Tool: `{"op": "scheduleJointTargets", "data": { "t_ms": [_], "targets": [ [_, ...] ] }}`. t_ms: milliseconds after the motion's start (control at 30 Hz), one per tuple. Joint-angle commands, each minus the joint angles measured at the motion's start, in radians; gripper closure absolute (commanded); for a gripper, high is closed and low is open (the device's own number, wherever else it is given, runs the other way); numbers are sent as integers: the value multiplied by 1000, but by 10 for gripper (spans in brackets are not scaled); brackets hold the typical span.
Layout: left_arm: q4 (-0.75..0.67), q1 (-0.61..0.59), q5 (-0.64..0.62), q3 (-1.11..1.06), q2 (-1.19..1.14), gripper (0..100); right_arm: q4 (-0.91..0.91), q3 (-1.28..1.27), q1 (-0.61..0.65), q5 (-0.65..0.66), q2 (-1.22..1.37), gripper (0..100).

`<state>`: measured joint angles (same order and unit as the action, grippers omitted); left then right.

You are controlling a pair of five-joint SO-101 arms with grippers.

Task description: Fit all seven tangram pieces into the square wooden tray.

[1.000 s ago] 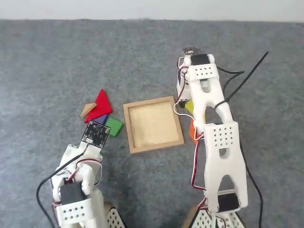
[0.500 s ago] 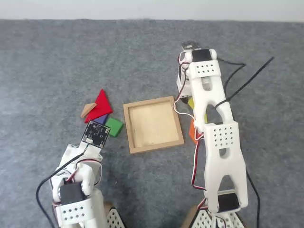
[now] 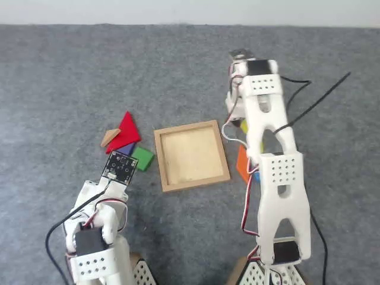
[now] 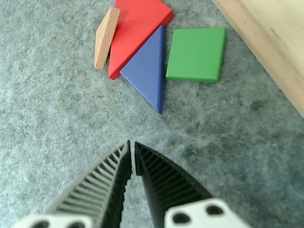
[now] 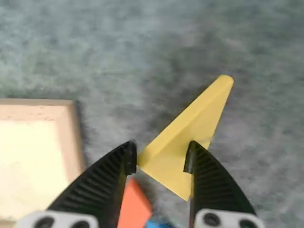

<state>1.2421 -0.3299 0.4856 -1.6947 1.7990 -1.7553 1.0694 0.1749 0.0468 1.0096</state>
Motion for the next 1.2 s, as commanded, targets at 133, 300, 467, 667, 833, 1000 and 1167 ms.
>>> {"op": "scheduleJointTargets", "data": {
  "t_ms": [133, 300, 467, 667, 833, 1000, 1167],
  "targets": [
    [6, -5, 11, 12, 18, 985, -36, 34, -108, 11, -136, 855],
    [6, -5, 11, 12, 18, 985, -36, 34, -110, 11, -150, 907],
    [6, -5, 11, 12, 18, 985, -36, 32, -125, 12, -139, 933],
    [6, -5, 11, 12, 18, 985, -36, 12, -159, 12, -124, 946],
    [6, -5, 11, 12, 18, 985, -36, 18, -157, 49, -140, 991],
    [6, -5, 11, 12, 18, 985, -36, 18, -110, 109, -197, 992],
    [6, -5, 11, 12, 18, 985, -39, 17, -79, 158, -283, 992]
  ]
}}
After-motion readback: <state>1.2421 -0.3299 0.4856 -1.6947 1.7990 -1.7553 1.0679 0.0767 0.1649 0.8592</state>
